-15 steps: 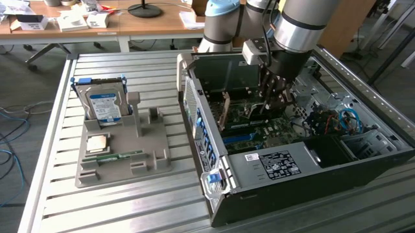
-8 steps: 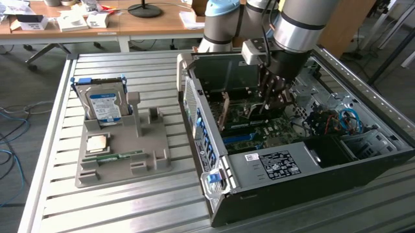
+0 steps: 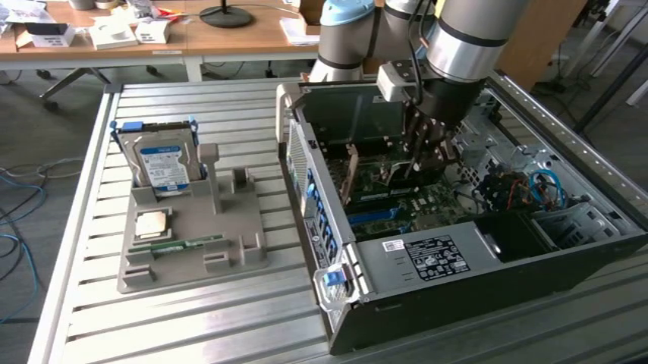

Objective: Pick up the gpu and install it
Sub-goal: 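Insert the gpu into the slot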

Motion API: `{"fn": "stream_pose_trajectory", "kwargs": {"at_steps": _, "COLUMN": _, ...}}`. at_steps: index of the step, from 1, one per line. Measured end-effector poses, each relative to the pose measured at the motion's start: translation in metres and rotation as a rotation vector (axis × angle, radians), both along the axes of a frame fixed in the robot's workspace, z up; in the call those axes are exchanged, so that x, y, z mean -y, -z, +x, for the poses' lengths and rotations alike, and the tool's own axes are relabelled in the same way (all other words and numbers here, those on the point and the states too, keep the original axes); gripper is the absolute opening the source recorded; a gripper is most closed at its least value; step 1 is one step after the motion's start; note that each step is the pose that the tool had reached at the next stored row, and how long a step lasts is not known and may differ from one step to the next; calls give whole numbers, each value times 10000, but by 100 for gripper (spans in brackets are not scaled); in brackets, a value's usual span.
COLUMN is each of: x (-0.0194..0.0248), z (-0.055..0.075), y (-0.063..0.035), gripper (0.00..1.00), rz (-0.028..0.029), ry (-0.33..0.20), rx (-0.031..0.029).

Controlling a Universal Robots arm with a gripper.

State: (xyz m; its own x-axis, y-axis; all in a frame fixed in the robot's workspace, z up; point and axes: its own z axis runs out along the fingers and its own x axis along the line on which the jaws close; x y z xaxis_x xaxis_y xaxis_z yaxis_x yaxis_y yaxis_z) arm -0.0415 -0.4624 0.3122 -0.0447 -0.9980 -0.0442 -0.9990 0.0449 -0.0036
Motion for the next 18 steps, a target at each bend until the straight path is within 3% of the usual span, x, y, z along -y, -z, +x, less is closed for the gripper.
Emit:
{"fn": "stream_pose_trajectory", "kwargs": {"at_steps": 7, "x": 0, "z": -1, "y": 12, "gripper": 26, "rz": -2, "ry": -312, "rx": 0}}
{"fn": "stream_pose_trajectory", "kwargs": {"at_steps": 18, "x": 0, "z": -5, "y": 54, "gripper": 26, "rz": 1, "ry": -332, "rx": 0}}
